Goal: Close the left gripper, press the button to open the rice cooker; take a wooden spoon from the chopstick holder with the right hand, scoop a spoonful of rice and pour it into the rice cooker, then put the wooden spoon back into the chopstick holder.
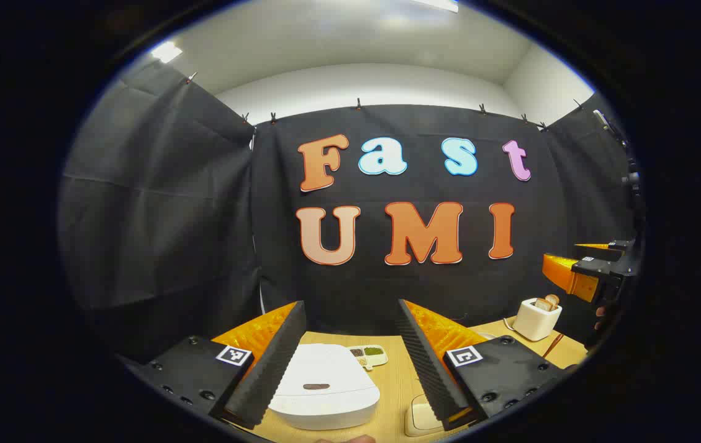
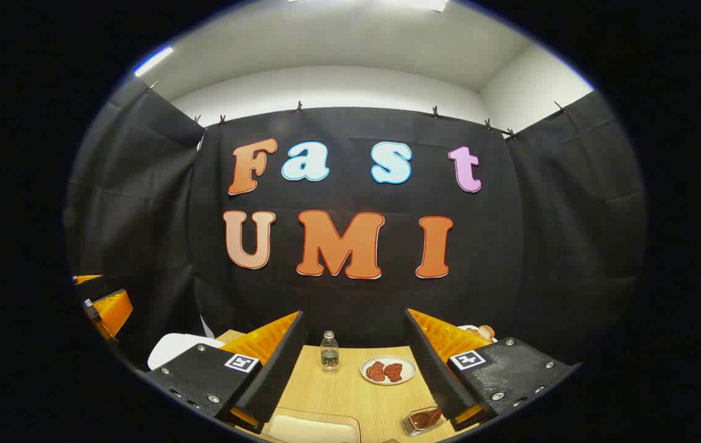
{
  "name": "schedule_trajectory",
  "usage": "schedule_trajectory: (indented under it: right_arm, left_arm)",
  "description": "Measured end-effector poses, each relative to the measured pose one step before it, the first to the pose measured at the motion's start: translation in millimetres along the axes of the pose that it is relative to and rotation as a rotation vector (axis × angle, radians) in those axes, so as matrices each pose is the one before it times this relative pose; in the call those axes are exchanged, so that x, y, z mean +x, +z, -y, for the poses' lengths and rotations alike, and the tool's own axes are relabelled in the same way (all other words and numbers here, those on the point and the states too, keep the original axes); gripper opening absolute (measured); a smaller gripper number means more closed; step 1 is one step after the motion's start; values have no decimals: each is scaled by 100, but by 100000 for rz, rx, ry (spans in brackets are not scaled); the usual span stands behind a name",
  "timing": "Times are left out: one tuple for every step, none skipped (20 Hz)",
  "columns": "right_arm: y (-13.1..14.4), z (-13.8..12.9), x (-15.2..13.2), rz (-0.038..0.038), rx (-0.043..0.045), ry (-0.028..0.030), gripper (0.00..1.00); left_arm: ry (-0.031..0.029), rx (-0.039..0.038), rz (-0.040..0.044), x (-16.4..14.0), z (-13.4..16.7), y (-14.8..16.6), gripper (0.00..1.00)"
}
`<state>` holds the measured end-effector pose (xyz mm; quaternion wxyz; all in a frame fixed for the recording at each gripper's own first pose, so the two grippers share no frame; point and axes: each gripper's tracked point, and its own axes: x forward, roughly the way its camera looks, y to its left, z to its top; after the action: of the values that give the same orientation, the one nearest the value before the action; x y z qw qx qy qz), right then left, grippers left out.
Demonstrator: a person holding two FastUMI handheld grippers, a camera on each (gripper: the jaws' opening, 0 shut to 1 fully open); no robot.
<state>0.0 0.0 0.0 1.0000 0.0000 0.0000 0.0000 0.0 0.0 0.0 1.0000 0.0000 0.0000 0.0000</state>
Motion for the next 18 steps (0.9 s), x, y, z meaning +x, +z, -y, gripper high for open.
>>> schedule_trajectory:
  right_arm:
    - [-140,-65,146,-214,-50,207,97]
    - [-35,-105,87,-193,-114,112,97]
    - [-89,-211,42,-182,-80,209,97]
    - [-78,-42,77,-140,-32,25,93]
    - [-78,-9,102,-199,148,88,97]
    - [-113,-67,69,-311,119,-73,97]
    - [-79,58,165,-185,207,-65,97]
    - [-29,-117,26,-69,97,-36,97]
    - [54,-25,81,-34,27,-235,98]
    - [-44,-66,70,66,-60,54,100]
    - [21,54,45,64,-234,-319,97]
    - [-62,-27,75,-61,-234,56,97]
    - [-11,-25,44,-67,-262,-283,97]
    - [-127,135,-67,-43,-39,-64,97]
    - [-95,-84,42,-195,-57,-49,97]
    - [14,20,48,-162,-56,-355,97]
    - [-13,-67,39,-147,105,104,97]
    - [-119,-1,93,-23,152,-219,97]
  left_arm:
    - [345,-171,-286,92,-95,-131,99]
    - [329,68,-187,-43,-170,-4,99]
    - [154,-35,4,33,-84,-52,100]
    - [45,-16,150,-39,20,31,100]
    - [28,69,165,59,41,9,100]
    - [57,74,265,47,-63,15,100]
    - [-212,123,180,-50,83,59,99]
    - [20,156,142,140,-41,-48,100]
    - [-323,87,4,167,99,5,100]
    - [-182,187,16,19,90,-35,100]
    - [-260,114,91,56,70,-27,100]
    - [-176,76,80,188,134,-70,100]
    - [-277,8,31,132,57,32,100]
    - [-217,-18,134,-71,-10,-6,100]
    - [-180,23,96,143,37,41,99]
    - [-51,70,24,9,-22,-39,100]
    - [-151,68,67,128,-24,26,100]
    - [-47,10,-42,73,3,-80,99]
